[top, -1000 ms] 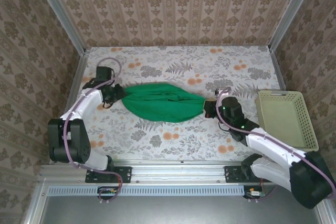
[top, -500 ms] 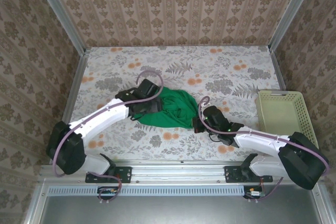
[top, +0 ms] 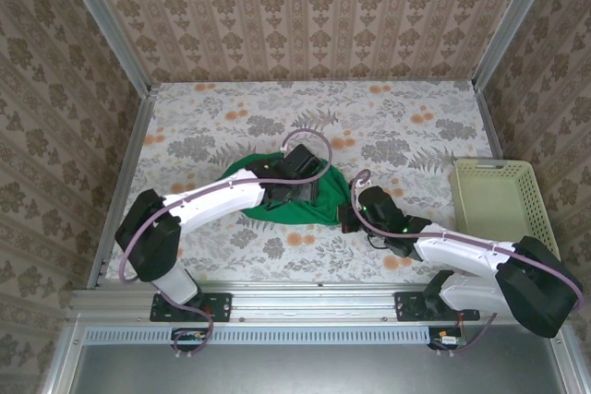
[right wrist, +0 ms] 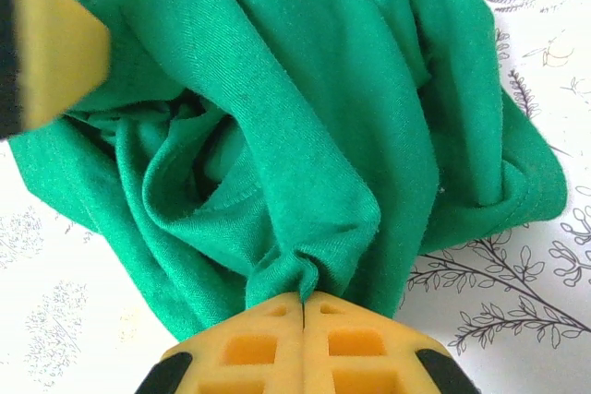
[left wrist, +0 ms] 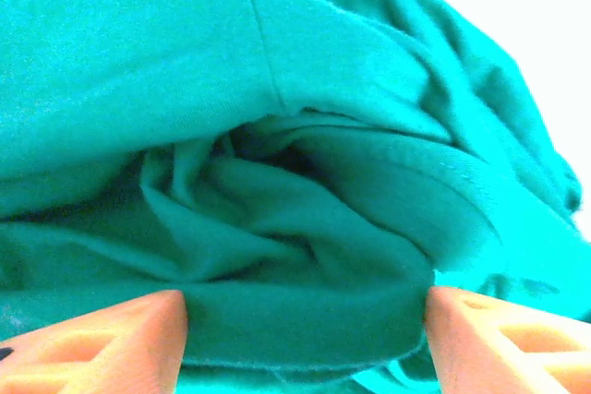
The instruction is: Fold the inside-out t-shirt
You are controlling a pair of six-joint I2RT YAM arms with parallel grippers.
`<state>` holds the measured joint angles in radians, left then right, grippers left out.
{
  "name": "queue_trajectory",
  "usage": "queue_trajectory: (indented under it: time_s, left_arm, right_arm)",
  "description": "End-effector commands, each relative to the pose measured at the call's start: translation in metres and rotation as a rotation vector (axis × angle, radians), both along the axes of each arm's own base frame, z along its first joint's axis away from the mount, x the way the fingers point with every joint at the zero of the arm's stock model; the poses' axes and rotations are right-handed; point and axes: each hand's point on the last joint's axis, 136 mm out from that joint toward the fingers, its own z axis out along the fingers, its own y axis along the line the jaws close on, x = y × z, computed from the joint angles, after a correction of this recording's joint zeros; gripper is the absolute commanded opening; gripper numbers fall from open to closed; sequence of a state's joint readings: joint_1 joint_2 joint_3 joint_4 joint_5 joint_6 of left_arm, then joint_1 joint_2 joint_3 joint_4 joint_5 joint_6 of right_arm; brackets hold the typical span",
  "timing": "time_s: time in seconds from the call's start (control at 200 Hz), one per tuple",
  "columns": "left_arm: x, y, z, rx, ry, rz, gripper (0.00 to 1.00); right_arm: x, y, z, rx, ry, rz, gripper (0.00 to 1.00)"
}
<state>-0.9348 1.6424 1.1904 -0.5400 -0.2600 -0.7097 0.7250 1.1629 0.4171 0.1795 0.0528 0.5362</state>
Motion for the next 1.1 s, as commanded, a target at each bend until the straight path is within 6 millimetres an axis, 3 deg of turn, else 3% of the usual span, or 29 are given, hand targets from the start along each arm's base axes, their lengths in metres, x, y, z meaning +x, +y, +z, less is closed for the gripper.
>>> queue_trajectory:
  time_s: [0.0,0.19,0.4,0.46,0.56,0.74,0.825,0.915,1.04,1.095]
  left_arm:
    - [0.009,0.007,-0.012,0.112,-0.005,-0.025,0.6]
    - [0.016,0.0,-0.002,0.098,-0.049,-0.062,0.39]
    - [0.028,0.015,0.012,0.091,-0.066,-0.038,0.04]
    - [0.031,0.019,0.024,0.072,-0.086,-0.037,0.0]
    - [0.031,0.024,0.067,0.008,-0.144,-0.059,0.0]
    - [0.009,0.037,0.199,-0.234,-0.428,-0.164,0.0]
    - [0.0,0.056,0.235,-0.309,-0.537,-0.147,0.0]
    - [0.006,0.078,0.232,-0.376,-0.548,-0.081,0.0]
    - [0.027,0.099,0.184,-0.431,-0.383,0.03,0.0]
    - [0.032,0.098,0.16,-0.457,-0.301,0.041,0.0]
  right_arm:
    - [0.008,0.002,0.021,0.033,-0.052,-0.029,0.0]
    - [0.01,-0.004,0.026,0.006,-0.072,-0.051,0.0]
    - [0.017,-0.013,0.034,-0.026,-0.089,-0.107,0.0]
    - [0.02,-0.016,0.038,-0.041,-0.092,-0.121,0.0]
    - [0.027,-0.023,0.05,-0.066,-0.106,-0.133,0.0]
    - [0.05,-0.056,0.084,-0.126,-0.124,-0.178,0.0]
    - [0.06,-0.065,0.1,-0.098,-0.13,-0.182,0.0]
    - [0.069,-0.061,0.105,-0.081,-0.115,-0.166,0.0]
    - [0.079,-0.052,0.082,-0.084,-0.031,-0.163,0.0]
    - [0.081,-0.054,0.07,-0.105,0.009,-0.187,0.17]
